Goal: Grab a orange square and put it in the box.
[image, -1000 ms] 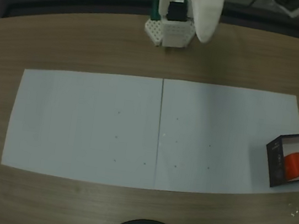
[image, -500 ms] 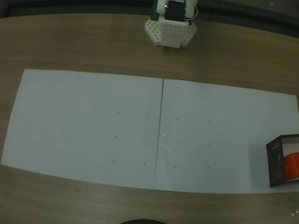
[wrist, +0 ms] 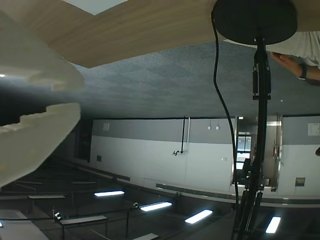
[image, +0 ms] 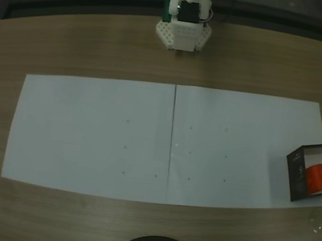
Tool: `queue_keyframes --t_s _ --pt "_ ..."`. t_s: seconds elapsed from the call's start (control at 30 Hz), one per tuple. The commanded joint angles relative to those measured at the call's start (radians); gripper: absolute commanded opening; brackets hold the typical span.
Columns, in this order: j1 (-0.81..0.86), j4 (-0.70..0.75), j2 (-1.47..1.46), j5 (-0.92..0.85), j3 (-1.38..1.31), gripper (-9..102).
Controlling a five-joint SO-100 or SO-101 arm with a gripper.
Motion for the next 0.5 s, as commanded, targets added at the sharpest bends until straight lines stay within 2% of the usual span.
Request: queue_keyframes --t_s 0.0,0.17,0.3,0.47 --pt "0.003 -0.049 -0.003 -0.003 0.018 0" --pt "0.014 -0.106 0.002 0.006 0.098 0" --pt "0.100 -0.201 0.077 0.060 0.190 0" --pt "0.115 -0.230 0.184 0.034 0.331 0"
